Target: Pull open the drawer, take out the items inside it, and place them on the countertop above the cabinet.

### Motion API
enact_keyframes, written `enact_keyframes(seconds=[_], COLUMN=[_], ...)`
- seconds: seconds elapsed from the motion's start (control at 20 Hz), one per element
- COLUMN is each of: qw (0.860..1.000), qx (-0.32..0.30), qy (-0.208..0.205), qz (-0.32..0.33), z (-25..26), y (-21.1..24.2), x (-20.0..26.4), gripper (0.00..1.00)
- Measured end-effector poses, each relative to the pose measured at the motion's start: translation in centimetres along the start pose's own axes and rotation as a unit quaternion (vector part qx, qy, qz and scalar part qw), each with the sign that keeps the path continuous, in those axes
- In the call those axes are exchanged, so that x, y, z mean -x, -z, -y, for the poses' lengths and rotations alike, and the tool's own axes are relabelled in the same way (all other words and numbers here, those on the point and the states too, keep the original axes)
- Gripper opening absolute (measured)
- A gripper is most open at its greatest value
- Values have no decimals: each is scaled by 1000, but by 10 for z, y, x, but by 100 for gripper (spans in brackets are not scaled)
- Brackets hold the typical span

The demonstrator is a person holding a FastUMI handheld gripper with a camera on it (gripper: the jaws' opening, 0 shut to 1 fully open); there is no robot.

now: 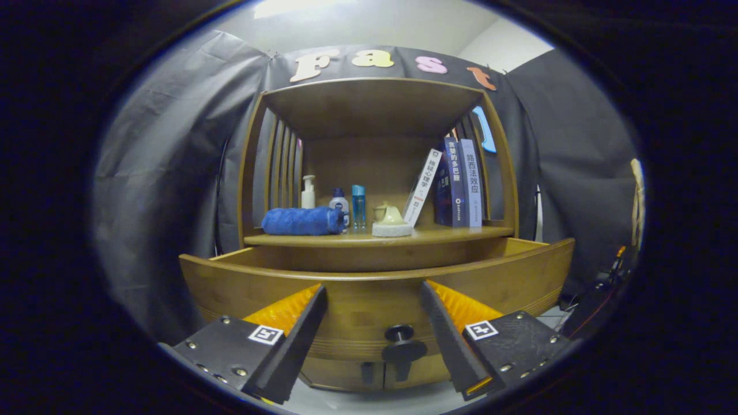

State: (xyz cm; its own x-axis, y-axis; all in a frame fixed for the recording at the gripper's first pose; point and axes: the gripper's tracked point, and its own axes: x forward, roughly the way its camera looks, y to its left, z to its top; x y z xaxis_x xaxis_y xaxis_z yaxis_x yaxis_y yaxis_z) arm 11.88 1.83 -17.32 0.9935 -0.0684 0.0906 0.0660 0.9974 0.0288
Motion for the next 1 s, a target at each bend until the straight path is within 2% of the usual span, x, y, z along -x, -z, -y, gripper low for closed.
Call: enact_keyframes(seconds=[0.4, 1.0], qw=[1000, 999], qx=[-23, -29], qy=[8, 2], qz=[13, 28], z=[0, 2], y=[-3, 1], x=[-60, -107], gripper=[99, 98])
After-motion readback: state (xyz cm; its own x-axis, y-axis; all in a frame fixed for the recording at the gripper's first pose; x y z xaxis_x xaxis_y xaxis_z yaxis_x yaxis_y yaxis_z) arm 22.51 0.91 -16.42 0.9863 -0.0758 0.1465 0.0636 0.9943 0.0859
